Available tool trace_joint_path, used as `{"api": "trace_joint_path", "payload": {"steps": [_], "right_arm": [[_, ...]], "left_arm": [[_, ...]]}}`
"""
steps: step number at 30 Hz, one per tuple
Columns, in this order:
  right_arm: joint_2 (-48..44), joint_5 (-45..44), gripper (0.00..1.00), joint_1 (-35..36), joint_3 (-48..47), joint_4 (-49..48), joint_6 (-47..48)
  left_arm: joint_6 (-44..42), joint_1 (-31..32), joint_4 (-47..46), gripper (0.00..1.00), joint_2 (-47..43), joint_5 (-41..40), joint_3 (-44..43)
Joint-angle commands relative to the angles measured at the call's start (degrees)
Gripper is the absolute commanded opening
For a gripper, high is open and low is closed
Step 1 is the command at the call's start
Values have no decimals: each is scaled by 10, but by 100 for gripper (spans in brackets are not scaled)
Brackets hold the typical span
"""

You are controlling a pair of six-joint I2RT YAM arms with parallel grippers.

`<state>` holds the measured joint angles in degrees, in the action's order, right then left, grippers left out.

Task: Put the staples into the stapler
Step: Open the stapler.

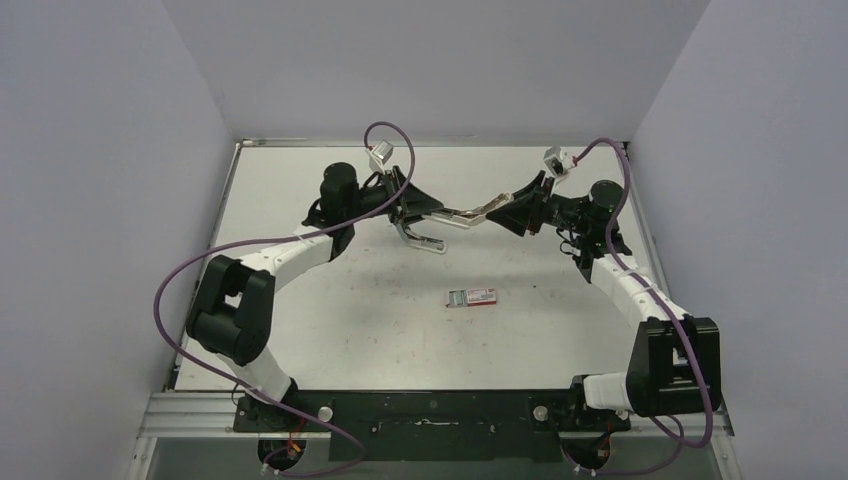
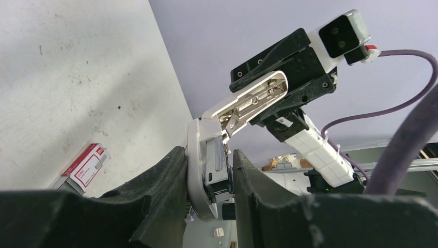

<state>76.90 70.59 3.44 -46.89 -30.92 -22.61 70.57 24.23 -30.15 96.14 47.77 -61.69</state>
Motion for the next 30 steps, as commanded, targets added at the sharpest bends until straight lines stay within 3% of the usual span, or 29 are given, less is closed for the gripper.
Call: {"api": "trace_joint_path", "payload": {"steps": [1,4,7,13,16,21,26,30], "right_arm": [[4,-91,5,-33,30,-150,-92],[8,-93,5,-33,32,-153,-97],[11,-91,5,-30,23,-145,-90],[24,-99,7,-3,-33,-17,17],[31,-119,15,12,-61,68,73],[45,-139,24,36,-96,128,109],[48,-146,34,46,-110,165,136],[37,-151,47,46,-111,208,178]], "left_arm": [[54,-22,-128,0,-55,24,8],[43,-20,-127,0,-58,23,4],[-34,-9,-33,0,-68,19,-19],[-126,5,81,0,-78,-6,-48],[-158,5,127,0,-80,-22,-61],[-200,7,196,0,-77,-50,-80],[-212,7,218,0,-73,-65,-87],[-218,7,228,0,-71,-71,-91]]}}
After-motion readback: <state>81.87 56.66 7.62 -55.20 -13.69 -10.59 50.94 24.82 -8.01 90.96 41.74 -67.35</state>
